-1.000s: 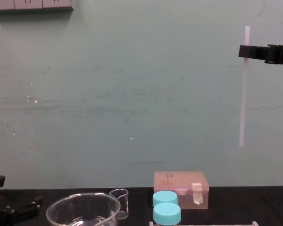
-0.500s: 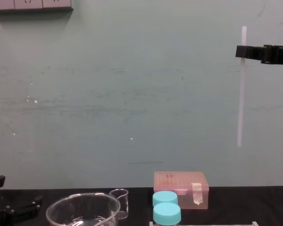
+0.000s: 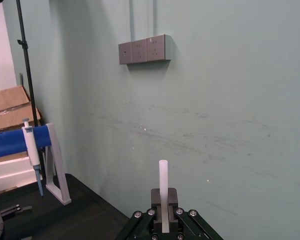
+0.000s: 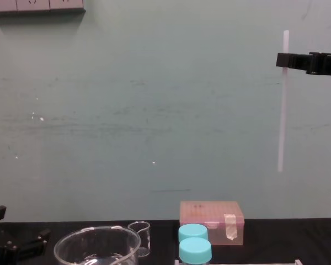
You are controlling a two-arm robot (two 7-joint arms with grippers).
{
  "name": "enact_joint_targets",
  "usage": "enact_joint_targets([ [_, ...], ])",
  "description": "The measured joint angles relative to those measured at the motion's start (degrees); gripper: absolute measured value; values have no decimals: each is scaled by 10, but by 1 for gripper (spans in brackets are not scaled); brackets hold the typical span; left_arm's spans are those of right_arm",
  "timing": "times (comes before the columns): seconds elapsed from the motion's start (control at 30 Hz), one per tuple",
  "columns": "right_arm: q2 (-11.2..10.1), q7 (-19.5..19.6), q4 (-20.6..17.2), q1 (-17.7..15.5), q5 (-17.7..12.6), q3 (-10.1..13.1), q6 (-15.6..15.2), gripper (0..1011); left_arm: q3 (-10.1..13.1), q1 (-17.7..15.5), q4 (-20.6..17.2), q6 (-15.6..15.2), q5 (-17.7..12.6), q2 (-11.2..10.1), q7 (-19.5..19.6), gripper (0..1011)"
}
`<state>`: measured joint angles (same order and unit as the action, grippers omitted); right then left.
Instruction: Pick up the stirring rod with one hand, then place it down.
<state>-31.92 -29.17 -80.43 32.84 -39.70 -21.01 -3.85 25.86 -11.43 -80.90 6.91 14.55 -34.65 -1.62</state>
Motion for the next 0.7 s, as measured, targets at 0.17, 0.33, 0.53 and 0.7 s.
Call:
enact_joint_targets([
  [0.17, 0, 0, 0, 0, 0, 0, 0, 69, 0, 0, 0, 0, 0, 0, 0, 1005],
  [0.33, 0, 0, -1, -1, -1, 0, 0, 69, 0, 0, 0, 0, 0, 0, 0, 1005],
  [0.53, -1, -1, -1, -1, -1, 0, 0, 69, 0, 0, 0, 0, 0, 0, 0, 1005],
  [0.7, -1, -1, -1, -1, -1, 0, 0, 69, 0, 0, 0, 0, 0, 0, 0, 1005],
])
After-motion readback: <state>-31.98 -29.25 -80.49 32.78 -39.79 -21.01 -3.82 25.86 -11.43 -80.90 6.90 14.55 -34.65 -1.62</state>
